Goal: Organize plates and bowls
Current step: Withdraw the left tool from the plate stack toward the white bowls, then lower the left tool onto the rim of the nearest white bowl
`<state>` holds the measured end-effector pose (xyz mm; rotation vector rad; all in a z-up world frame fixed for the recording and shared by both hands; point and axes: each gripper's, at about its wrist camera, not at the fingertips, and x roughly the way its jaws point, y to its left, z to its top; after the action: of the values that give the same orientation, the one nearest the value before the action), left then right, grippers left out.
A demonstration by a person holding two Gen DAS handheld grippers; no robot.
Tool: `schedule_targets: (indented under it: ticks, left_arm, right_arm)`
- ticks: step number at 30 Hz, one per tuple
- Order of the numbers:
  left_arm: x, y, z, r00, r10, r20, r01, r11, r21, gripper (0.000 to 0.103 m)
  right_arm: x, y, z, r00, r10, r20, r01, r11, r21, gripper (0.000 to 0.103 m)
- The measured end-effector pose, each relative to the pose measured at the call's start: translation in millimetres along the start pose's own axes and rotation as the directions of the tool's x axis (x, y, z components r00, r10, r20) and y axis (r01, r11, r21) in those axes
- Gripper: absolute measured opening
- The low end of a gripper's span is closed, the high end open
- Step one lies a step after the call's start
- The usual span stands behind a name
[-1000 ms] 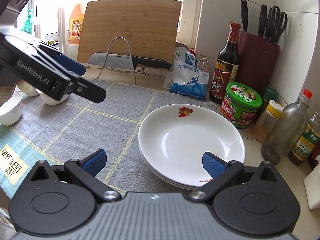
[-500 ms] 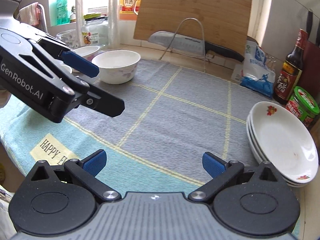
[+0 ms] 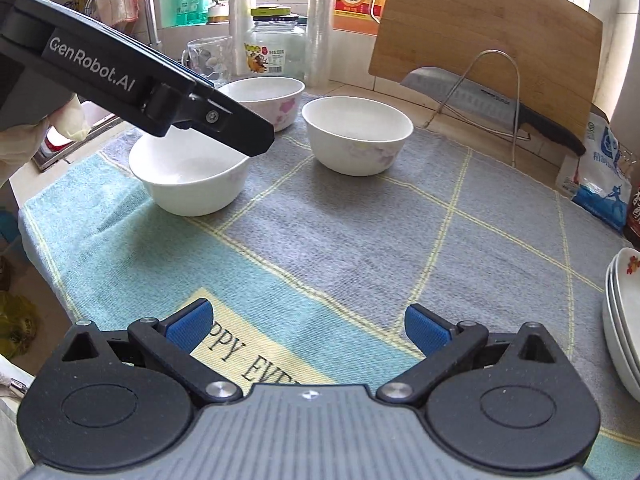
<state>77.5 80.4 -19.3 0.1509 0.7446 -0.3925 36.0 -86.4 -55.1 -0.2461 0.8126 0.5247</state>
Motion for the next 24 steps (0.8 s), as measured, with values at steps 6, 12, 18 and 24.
schedule_targets:
  ticks: [6, 12, 18, 24]
  left_arm:
    - [-9, 34, -15, 0.998, 0.060, -0.029, -0.061, 0.997, -0.038, 0.088]
    - [-15, 57, -25, 0.995, 0.091, -0.046, -0.093, 0.994, -0.055, 0.088]
    - [-18, 72, -30, 0.993, 0.100, -0.056, -0.104, 0.993, -0.060, 0.088]
    - [-10, 80, -27, 0.996, 0.068, -0.058, -0.072, 0.995, -0.069, 0.088]
  right_arm:
    - [24, 29, 17, 0.999, 0.054, 0.003, -0.053, 0.998, -0.044, 0.103]
    - [52, 51, 32, 0.995, 0.103, -0.014, -0.103, 0.993, -0.049, 0.103]
    - [68, 68, 40, 0.990, 0.133, -0.045, -0.137, 0.987, -0.088, 0.103]
    - [66, 64, 34, 0.988, 0.155, -0.012, -0.155, 0.983, -0.098, 0.103]
